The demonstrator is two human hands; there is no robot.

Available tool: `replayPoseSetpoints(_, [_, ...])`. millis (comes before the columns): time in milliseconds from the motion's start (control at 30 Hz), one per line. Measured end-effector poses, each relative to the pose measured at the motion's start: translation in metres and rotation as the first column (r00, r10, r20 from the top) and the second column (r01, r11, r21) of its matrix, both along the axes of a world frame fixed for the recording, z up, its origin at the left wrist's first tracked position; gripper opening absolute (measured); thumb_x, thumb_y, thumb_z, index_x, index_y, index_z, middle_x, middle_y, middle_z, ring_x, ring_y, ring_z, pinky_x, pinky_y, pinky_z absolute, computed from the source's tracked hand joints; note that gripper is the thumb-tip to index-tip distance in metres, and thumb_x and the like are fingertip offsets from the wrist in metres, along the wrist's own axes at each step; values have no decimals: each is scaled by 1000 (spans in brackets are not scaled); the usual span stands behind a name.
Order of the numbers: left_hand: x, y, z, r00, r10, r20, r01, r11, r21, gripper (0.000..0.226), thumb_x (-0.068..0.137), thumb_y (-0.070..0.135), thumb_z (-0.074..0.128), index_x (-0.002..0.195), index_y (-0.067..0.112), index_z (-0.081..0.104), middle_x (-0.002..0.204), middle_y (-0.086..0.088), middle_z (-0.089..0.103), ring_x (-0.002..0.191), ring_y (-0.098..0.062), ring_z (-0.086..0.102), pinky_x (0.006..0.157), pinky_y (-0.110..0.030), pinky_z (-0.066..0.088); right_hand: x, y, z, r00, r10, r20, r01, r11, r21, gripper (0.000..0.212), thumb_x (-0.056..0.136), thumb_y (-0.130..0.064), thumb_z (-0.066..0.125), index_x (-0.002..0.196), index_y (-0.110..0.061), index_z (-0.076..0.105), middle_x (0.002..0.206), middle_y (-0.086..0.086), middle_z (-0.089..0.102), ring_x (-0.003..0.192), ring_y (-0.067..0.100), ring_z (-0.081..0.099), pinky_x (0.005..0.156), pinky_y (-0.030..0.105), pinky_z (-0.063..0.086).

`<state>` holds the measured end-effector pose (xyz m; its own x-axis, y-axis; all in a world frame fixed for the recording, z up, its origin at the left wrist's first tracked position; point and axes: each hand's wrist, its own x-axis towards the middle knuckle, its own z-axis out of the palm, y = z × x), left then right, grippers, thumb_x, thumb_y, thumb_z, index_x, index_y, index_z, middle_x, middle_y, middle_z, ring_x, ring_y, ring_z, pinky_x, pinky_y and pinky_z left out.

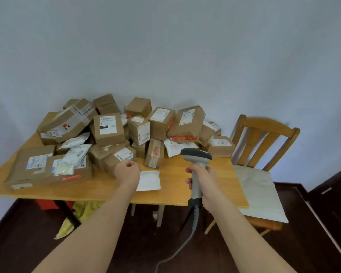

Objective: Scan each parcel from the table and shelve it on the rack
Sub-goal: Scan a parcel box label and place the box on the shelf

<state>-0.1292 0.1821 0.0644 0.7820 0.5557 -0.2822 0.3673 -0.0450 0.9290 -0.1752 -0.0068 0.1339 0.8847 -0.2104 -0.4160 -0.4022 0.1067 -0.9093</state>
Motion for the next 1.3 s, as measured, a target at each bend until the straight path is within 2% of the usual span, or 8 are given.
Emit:
replayPoseSetpoints(100, [52,-24,-11,999,-48,-23,48,999,18,22,87,-3,49,77,6,66,83,-7,64,85,-27,63,78,-41,56,55,-17,-12,999,-50,-2,50,999,1,11,90,-10,61,100,-11,56,94,11,62,57,16,56,55,31,44])
replayPoseSetpoints(267, [154,-69,-24,987,-126,-95,112,984,-138,16,94,9,52,107,7,60,95,-13,63,73,-23,59,71,-36,55,160,-48,-24,996,-84,4,84,994,64,17,92,-8,62,106,-13,54,87,7,58,56,14,57,54,27,46])
replayPoseSetpoints(400, [223,-119,-33,954,-155,-258,-3,852,-523,45,95,34,60,131,10,47,121,-16,53,96,-32,61,70,-42,58,230,-92,-26,999,-54,4,54,997,46,18,91,-6,61,105,-14,54,84,10,58,54,14,55,51,26,46])
replayPoseSetpoints(533, [270,-158,-58,934,-177,-312,-74,756,-651,73,89,54,61,147,19,32,144,-15,39,124,-38,47,92,-57,50,284,-125,-35,1000,-24,-18,24,999,29,16,91,-2,59,102,-12,53,77,11,56,46,11,52,47,26,45])
replayPoseSetpoints(633, [291,-176,-77,944,-104,-312,-168,663,-730,86,79,58,71,146,22,30,142,-16,42,123,-41,48,93,-63,47,306,-139,-48,998,10,-55,-8,999,36,15,92,-4,61,98,-15,54,73,9,57,49,13,54,51,28,45])
replayPoseSetpoints(800, [295,-190,-87,985,-27,-170,-137,477,-868,50,89,34,67,123,8,42,118,-24,56,107,-40,59,98,-59,45,314,-154,-70,996,41,-81,-38,998,48,12,92,-5,60,100,-13,56,69,6,61,50,13,54,53,28,46])
replayPoseSetpoints(1000, [259,-190,-76,994,-42,-103,-66,520,-852,39,94,6,59,130,-1,44,111,-25,58,103,-40,62,94,-50,51,297,-154,-75,995,-9,-102,15,998,58,18,91,-3,60,105,-11,54,84,11,61,51,12,57,52,27,48])
replayPoseSetpoints(1300, [160,-188,-85,989,-47,-142,-96,530,-842,31,91,-7,57,120,0,50,111,-27,63,103,-39,62,96,-52,50,219,-148,-80,993,-47,-105,50,998,29,28,91,-5,60,118,-12,54,85,6,61,50,11,57,50,24,48])
